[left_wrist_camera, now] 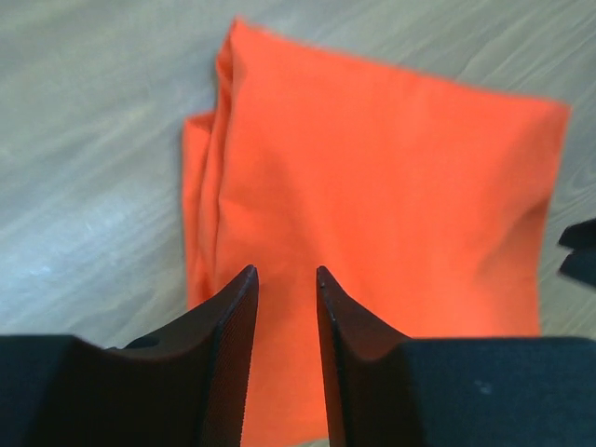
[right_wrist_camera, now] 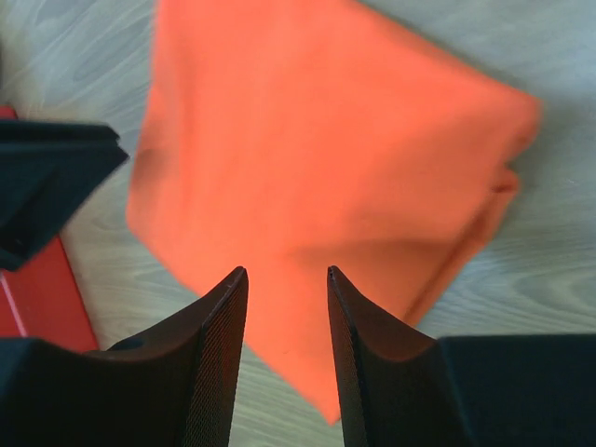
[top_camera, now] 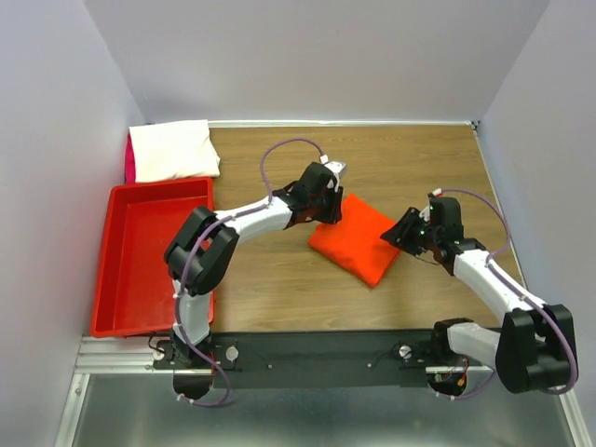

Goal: Fold and stack the t-shirts
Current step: Fold the tshirt

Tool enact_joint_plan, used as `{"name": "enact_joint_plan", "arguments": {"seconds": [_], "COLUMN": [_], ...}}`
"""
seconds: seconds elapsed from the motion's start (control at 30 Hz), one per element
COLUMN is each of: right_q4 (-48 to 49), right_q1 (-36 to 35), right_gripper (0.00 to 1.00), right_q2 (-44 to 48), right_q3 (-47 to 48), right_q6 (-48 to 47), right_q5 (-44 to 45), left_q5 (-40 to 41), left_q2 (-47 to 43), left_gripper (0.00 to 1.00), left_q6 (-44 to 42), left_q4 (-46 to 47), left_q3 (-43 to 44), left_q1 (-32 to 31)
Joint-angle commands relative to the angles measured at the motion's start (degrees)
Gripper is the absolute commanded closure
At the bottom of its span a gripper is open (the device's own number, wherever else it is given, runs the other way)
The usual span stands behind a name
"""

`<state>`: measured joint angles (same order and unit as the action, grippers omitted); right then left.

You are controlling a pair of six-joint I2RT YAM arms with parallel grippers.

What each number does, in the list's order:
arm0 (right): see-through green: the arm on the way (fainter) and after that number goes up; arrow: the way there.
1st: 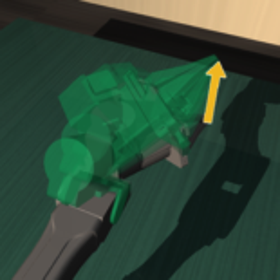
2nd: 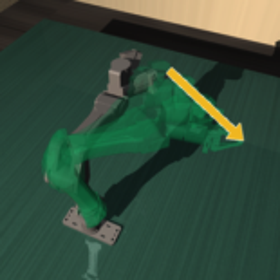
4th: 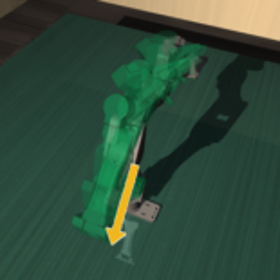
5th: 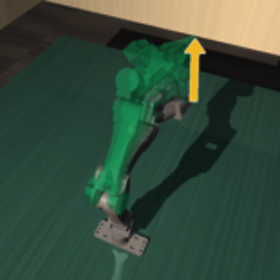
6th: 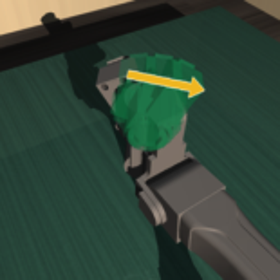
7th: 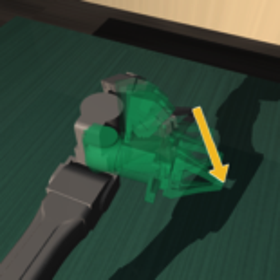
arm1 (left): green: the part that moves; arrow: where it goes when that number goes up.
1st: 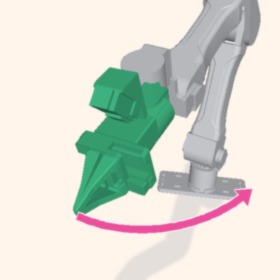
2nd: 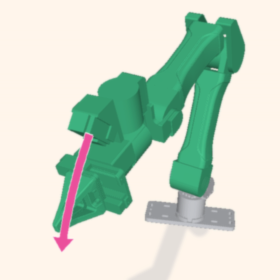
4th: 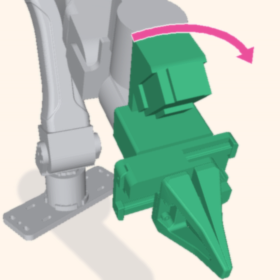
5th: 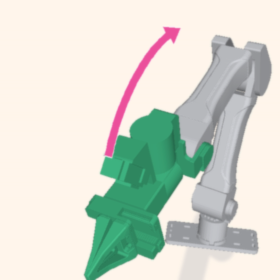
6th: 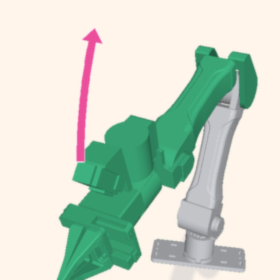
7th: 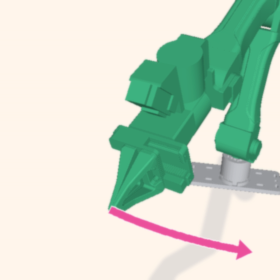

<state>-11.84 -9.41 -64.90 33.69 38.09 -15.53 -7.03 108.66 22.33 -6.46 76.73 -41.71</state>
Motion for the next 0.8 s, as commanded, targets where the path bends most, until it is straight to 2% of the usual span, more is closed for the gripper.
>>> {"name": "enact_joint_plan", "arguments": {"seconds": [0.0,0.17,0.33,0.47,0.6,0.7,0.77], "right_q4": [10.34,13.23,14.91,16.67,16.76,22.27,31.4], "right_q1": [4.05,6.76,8.0,8.09,8.0,8.0,8.09], "right_gripper": [0.54,0.53,0.53,0.53,0.53,0.5,0.48], "right_q2": [-1.97,-7.33,-16.64,-17.45,-15.61,-14.73,-15.77], "right_q3": [-4.68,-6.45,-1.89,2.06,5.85,5.25,3.5], "right_q6": [4.89,0.6,-5.55,-7.49,-6.89,-1.63,4.67], "right_q5": [-9.25,-9.52,-11.88,-15.23,-19.7,-25.49,-28.23], "left_q5": [-4.05,-6.06,-4.67,-3.17,2.71,4.74,4.48], "left_q2": [1.03,-2.65,-12.93,-19.09,-24.44,-26.48,-25.17], "left_gripper": [0.62,0.62,0.62,0.61,0.59,0.58,0.58], "left_q6": [3.06,11.67,21.24,25.66,26.89,25.84,24.79], "left_q4": [2.76,7.66,15.14,21.12,23.59,27.89,30.27], "left_q3": [-2.1,-14.04,-27.48,-31.19,-31.47,-31.47,-30.59], "left_q1": [-0.12,-0.3,-4.67,-7.93,-7.68,-5.93,-4.7]}}
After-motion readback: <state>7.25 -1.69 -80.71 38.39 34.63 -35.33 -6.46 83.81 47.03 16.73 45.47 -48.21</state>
